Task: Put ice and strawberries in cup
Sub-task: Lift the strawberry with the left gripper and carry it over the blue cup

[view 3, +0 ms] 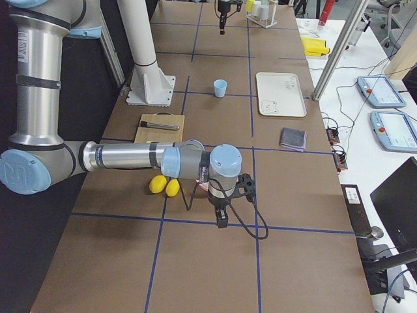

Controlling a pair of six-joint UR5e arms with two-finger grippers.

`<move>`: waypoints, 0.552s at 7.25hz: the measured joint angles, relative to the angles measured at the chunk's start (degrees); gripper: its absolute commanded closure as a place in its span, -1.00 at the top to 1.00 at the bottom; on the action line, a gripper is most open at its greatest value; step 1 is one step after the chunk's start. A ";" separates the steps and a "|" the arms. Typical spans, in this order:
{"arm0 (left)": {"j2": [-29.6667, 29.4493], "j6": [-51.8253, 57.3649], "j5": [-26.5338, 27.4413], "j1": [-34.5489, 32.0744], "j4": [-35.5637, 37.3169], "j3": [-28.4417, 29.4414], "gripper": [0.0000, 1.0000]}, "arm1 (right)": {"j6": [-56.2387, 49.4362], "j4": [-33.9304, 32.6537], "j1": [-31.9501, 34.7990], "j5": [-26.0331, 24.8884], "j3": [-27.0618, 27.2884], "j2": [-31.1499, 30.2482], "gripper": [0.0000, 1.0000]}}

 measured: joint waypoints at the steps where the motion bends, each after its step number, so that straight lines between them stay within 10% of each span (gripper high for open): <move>1: -2.25 -3.28 2.72 3.34 0.00 0.61 -0.95 | 0.00 0.01 0.00 0.02 0.00 -0.06 0.99; 4: -12.05 -11.00 8.95 9.08 -0.31 9.26 -0.94 | 0.04 0.08 -0.01 0.03 0.02 -0.11 1.00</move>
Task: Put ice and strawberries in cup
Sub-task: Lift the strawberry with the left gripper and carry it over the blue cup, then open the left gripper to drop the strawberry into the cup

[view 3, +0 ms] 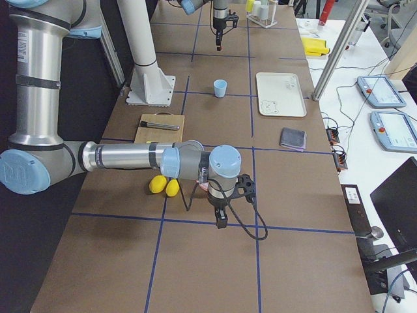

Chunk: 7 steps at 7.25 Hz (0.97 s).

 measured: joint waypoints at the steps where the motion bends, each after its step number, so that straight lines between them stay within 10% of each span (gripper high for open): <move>1: -3.44 -2.00 0.32 0.67 -0.53 3.79 -0.90 | 0.00 0.00 0.00 0.00 0.04 0.01 1.00; 4: -12.58 -7.81 3.92 4.09 -4.16 16.13 -0.86 | 0.03 -0.06 0.00 -0.02 0.27 0.03 1.00; 7: -18.75 -10.85 5.59 6.34 -5.82 25.67 -0.22 | -0.02 -0.06 0.00 -0.01 0.68 -0.10 0.99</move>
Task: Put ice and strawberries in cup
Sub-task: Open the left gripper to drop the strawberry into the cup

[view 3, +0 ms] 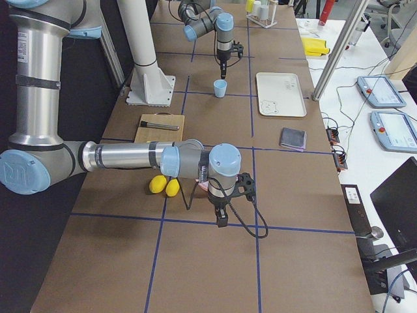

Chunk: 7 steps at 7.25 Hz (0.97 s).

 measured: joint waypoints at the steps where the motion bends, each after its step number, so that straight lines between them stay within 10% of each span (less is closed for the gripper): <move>1: -0.36 -0.28 0.03 0.28 -0.05 0.83 0.32 | 0.04 -0.02 0.00 0.01 0.21 -0.12 1.00; 2: -0.32 -0.32 0.01 0.46 -0.07 1.14 0.95 | 0.06 -0.03 0.00 -0.01 0.30 -0.20 1.00; 7: 1.52 1.99 -0.34 0.29 0.23 -1.15 0.99 | 0.07 -0.03 0.00 -0.08 0.34 -0.33 1.00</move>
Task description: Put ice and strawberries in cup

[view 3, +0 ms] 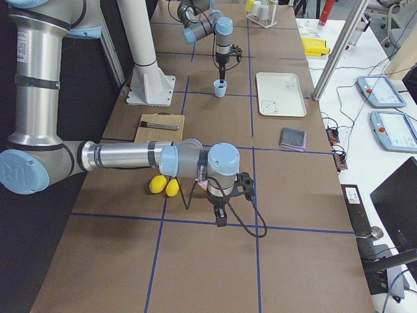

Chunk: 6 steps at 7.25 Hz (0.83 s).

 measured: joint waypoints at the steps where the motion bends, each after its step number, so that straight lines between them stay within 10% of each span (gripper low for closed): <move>1: 3.43 3.86 -0.19 -0.89 0.36 -3.71 0.99 | 0.00 0.00 0.00 0.00 -0.09 -0.01 1.00; 6: 25.97 37.46 -14.50 -22.47 1.41 -14.29 1.00 | 0.10 0.00 0.00 0.05 -0.36 -0.43 1.00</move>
